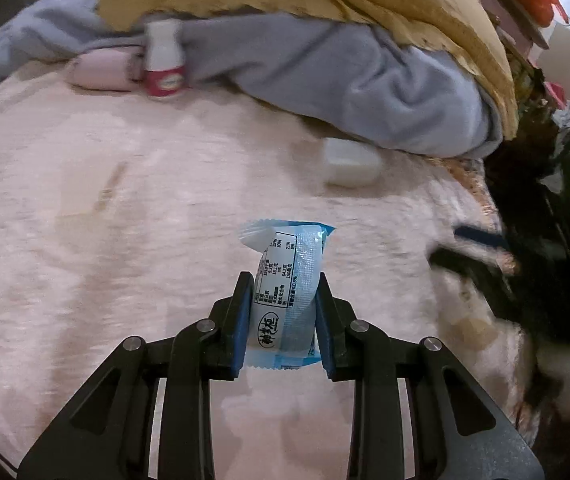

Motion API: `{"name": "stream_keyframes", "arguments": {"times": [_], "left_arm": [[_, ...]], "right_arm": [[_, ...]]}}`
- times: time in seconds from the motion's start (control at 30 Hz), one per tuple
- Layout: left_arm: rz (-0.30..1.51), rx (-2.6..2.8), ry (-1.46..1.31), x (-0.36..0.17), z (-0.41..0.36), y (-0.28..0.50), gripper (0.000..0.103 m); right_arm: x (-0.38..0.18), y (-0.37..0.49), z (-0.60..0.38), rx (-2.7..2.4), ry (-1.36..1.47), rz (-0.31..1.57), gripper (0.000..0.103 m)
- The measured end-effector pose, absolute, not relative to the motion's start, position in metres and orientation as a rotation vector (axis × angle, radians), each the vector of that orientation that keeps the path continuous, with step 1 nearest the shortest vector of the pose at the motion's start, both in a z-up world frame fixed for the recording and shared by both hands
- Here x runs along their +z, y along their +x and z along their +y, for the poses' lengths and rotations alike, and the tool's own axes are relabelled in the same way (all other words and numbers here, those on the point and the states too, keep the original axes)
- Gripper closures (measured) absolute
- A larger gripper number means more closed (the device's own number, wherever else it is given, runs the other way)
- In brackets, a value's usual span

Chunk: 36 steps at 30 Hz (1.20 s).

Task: Collect trash
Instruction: 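Grasp the blue-white packet with the left gripper while the right gripper grasps the white foam block, then lift the packet and foam block and carry both over the white bucket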

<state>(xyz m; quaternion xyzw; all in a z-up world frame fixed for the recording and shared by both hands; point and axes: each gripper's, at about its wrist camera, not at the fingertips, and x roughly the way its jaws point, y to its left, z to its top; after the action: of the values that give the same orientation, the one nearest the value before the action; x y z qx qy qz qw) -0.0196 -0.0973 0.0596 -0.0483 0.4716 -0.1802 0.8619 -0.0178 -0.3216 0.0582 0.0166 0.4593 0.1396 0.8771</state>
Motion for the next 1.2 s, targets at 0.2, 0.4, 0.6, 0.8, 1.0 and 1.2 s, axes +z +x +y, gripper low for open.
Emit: {"name": "stream_keyframes", "arguments": {"times": [0.2,0.4,0.6,0.8,1.0,1.2], "left_arm": [[1.007,-0.368,-0.128,0.052,-0.063,-0.033,0.077],[1.03,-0.374,-0.17,0.038,-0.054,-0.035,0.077],[1.045,-0.391,-0.179,0.033,-0.062,-0.035,0.077],[1.029,-0.422,-0.183,0.042,-0.073,-0.046,0.077],[1.003,-0.459,-0.182,0.058,-0.089,-0.068,0.077],[0.995,-0.499,-0.135,0.069,-0.12,-0.092,0.077]], "right_arm": [[0.05,0.048,-0.288,0.298,-0.115,0.944,0.026],[0.042,0.089,-0.285,0.271,-0.056,0.961,0.026],[0.028,0.105,-0.274,0.204,0.0,1.021,0.037],[0.041,0.067,-0.289,0.247,0.054,0.964,0.054],[0.066,0.001,-0.302,0.316,0.055,0.938,0.054],[0.078,-0.077,-0.309,0.329,0.007,0.934,0.053]]}}
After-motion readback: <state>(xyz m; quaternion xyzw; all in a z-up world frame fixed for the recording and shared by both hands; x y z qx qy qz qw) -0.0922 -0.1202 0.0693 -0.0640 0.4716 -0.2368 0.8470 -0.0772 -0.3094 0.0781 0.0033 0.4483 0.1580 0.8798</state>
